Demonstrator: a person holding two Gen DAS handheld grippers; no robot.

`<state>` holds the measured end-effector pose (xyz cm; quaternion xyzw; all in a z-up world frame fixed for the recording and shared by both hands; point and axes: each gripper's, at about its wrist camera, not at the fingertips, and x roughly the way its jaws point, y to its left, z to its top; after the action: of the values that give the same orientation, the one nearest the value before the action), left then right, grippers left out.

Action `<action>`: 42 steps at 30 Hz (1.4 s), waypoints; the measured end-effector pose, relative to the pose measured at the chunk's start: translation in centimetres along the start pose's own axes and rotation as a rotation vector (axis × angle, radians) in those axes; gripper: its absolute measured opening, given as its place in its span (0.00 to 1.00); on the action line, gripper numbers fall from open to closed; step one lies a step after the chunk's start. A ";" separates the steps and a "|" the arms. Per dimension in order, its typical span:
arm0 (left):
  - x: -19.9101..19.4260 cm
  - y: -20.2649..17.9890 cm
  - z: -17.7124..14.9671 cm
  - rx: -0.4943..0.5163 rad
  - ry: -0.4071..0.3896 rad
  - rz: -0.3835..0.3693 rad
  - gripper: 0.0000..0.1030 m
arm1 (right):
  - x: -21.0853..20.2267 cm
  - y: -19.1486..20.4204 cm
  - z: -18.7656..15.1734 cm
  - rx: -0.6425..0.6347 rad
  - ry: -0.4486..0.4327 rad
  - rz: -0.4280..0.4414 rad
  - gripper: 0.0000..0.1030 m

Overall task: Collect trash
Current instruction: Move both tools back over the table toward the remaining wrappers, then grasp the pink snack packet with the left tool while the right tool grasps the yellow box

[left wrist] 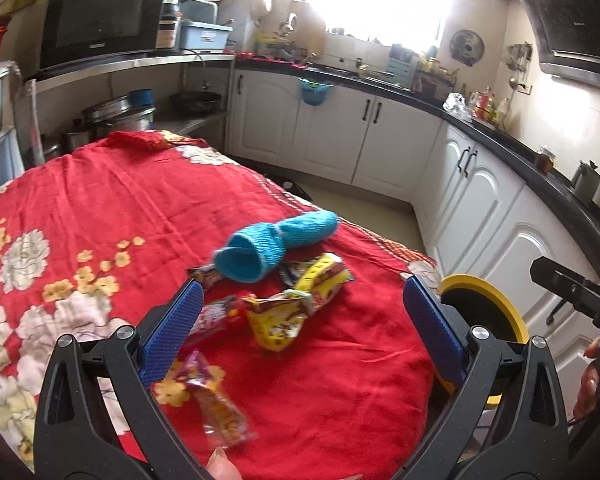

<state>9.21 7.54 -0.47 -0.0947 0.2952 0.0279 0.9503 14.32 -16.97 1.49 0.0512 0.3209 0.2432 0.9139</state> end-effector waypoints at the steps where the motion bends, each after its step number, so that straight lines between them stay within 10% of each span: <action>1: -0.1 0.3 0.0 -0.003 0.000 0.006 0.89 | 0.2 0.2 0.0 -0.004 0.001 0.004 0.73; 32: 1.8 6.9 -4.3 -0.125 0.180 0.025 0.89 | 11.9 6.3 0.3 0.058 0.195 0.081 0.73; 42: 3.9 7.6 -6.2 -0.200 0.277 0.009 0.70 | 16.0 7.4 -0.3 0.113 0.259 0.067 0.71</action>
<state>8.14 13.77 -8.88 -0.1902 0.4194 0.0479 0.8864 21.92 -2.86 -5.94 0.0815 0.4476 0.2599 0.8517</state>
